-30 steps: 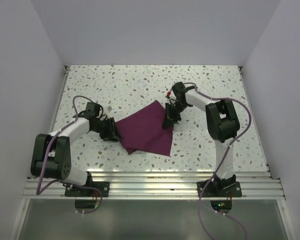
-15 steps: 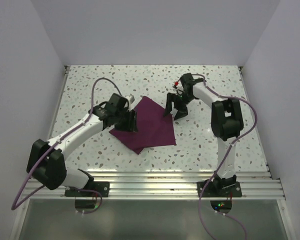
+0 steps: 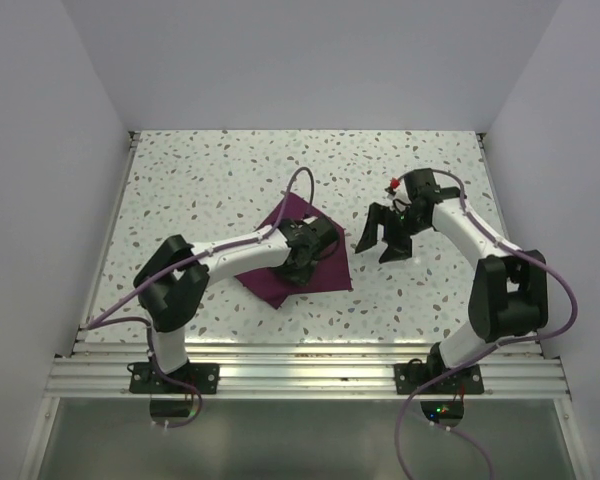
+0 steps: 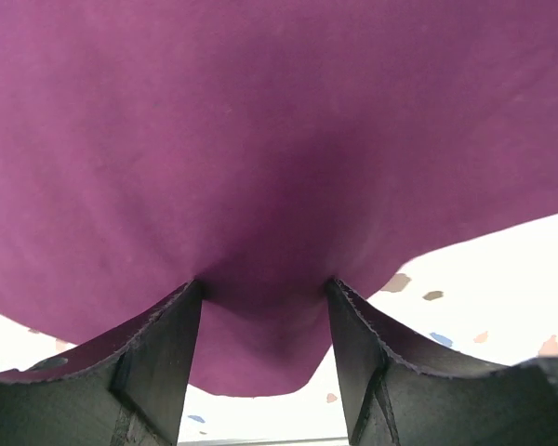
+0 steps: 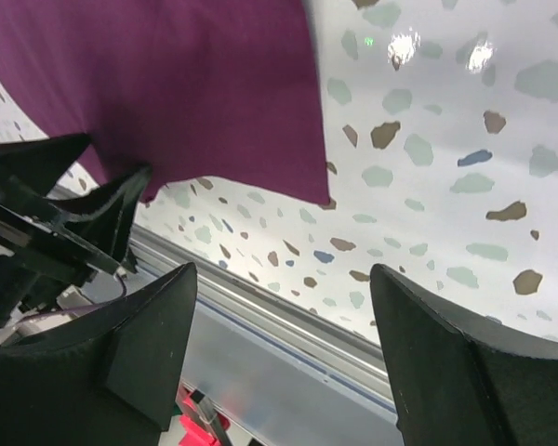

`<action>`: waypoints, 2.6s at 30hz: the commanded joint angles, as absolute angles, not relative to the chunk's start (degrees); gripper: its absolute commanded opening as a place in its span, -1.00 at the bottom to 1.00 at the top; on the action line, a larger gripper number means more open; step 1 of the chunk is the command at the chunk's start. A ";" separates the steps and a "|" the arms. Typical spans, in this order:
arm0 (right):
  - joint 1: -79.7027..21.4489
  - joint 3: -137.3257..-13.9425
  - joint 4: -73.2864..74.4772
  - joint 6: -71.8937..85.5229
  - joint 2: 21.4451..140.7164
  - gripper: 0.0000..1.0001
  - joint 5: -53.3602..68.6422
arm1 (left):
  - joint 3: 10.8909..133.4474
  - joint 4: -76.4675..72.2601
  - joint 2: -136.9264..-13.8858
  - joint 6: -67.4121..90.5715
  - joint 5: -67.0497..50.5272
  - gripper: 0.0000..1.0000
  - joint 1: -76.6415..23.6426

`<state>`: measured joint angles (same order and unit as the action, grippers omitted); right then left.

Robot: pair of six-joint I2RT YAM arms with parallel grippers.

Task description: Prepare the surgical pack

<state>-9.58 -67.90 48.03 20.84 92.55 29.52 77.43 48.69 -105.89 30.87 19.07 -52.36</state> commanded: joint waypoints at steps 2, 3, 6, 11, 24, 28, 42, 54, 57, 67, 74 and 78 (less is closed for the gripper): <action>-9.76 -63.03 45.27 20.92 87.98 0.58 31.11 | 80.07 52.03 -105.99 32.52 26.00 0.22 -53.70; -9.76 -62.23 44.74 21.18 87.28 0.58 31.29 | 80.16 52.73 -106.34 32.78 26.62 0.22 -54.14; -9.76 -59.95 43.68 21.88 86.49 0.59 32.08 | 81.03 53.35 -108.36 33.14 29.35 0.22 -55.19; -9.76 -58.80 42.89 22.24 86.13 0.60 32.43 | 84.28 54.49 -111.35 33.13 30.67 0.21 -57.21; -9.84 -57.30 41.05 23.03 86.48 0.62 33.57 | 84.02 56.34 -115.57 32.70 32.96 0.05 -57.74; -9.84 -57.39 40.78 22.94 87.10 0.64 33.75 | 84.46 55.99 -116.72 31.12 33.22 -0.10 -57.74; -13.26 -55.98 27.88 32.24 93.51 0.35 43.41 | 90.26 56.69 -114.44 27.34 29.88 -1.00 -57.66; -18.89 -57.04 8.37 48.15 103.44 -0.79 46.23 | 93.51 56.87 -110.22 23.74 23.47 -1.00 -56.16; -19.95 -56.25 2.58 52.10 105.11 -0.88 46.84 | 94.30 56.25 -109.25 22.77 21.98 -1.00 -55.64; -26.01 -52.48 -20.11 65.29 108.72 -1.00 40.10 | 97.03 54.67 -108.72 20.13 17.41 -1.00 -55.55; -31.46 -43.51 -51.49 75.14 110.64 -1.00 27.79 | 97.47 53.18 -108.46 19.25 13.89 -1.00 -55.55; -31.90 -44.38 -55.44 75.75 115.38 -1.00 26.72 | 96.86 52.82 -108.19 19.42 12.22 -1.00 -55.55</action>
